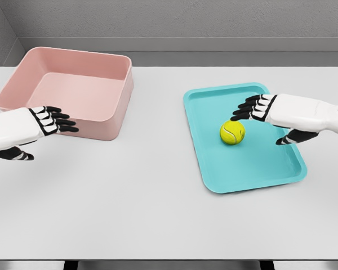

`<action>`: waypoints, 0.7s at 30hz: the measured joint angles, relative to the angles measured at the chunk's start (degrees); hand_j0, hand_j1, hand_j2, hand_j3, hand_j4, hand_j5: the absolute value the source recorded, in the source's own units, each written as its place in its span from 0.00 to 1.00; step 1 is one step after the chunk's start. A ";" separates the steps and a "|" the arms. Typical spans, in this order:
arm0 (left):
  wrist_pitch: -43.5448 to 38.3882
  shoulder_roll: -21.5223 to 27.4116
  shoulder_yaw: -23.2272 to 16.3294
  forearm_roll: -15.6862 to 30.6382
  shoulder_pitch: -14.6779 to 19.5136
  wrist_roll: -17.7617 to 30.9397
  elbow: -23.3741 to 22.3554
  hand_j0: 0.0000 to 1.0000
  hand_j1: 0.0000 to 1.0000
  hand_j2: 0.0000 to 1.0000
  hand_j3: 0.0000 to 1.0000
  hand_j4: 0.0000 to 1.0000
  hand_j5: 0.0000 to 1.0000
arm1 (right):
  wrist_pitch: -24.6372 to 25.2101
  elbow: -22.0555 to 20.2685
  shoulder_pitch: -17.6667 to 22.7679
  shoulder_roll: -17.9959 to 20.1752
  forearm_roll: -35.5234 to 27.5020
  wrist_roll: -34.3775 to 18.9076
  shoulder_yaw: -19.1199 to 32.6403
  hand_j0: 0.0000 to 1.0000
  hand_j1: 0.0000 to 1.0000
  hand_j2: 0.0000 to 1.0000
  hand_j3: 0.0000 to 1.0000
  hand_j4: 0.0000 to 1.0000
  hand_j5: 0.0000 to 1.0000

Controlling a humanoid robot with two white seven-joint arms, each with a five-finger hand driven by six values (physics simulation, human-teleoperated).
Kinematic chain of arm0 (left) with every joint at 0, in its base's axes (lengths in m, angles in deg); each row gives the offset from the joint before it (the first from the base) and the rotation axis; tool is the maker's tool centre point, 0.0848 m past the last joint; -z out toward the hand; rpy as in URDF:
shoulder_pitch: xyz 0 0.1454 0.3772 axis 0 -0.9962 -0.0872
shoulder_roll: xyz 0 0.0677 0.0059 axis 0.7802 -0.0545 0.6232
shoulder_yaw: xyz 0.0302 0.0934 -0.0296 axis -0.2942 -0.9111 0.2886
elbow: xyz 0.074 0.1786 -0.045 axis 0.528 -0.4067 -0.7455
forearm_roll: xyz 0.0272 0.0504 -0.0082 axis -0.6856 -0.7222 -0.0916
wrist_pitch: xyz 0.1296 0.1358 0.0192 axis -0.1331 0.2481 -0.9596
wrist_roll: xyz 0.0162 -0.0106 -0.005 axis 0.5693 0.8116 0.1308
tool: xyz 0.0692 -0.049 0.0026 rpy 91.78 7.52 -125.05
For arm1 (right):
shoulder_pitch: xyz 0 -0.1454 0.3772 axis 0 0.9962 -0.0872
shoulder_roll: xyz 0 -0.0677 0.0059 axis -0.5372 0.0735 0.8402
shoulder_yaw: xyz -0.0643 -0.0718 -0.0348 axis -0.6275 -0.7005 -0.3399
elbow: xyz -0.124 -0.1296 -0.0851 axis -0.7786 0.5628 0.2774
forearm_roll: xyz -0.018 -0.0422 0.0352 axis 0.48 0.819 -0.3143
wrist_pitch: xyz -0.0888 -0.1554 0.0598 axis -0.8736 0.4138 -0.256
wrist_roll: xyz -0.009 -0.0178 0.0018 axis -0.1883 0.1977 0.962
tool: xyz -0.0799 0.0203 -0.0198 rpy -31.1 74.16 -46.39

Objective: Put the tennis from the blue tray into the pink basket with both arms

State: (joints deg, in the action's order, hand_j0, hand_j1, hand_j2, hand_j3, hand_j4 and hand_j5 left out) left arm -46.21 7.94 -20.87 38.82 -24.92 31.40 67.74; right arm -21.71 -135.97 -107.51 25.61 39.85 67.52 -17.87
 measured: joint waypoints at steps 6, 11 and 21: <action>-0.01 0.57 0.00 -0.80 -0.54 0.15 0.03 1.00 1.00 1.00 1.00 1.00 1.00 | 0.00 0.21 -0.52 -0.18 1.55 0.17 -0.03 1.00 1.00 1.00 1.00 1.00 1.00; 0.00 0.51 0.01 -1.34 -0.88 0.17 0.09 1.00 1.00 1.00 1.00 1.00 1.00 | 0.01 4.07 -4.04 -5.51 2.34 -6.63 0.10 1.00 1.00 1.00 1.00 1.00 1.00; -0.01 -0.19 0.00 -2.22 -0.87 0.17 0.21 1.00 1.00 1.00 1.00 1.00 1.00 | -0.06 15.34 -6.33 -18.22 2.41 -21.16 0.06 1.00 1.00 1.00 1.00 1.00 1.00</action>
State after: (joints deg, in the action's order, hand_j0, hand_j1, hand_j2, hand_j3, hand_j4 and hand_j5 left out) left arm -46.22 7.75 -20.86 36.60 -25.80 31.57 67.95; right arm -21.78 -120.62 -113.84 7.39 42.27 46.36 -17.81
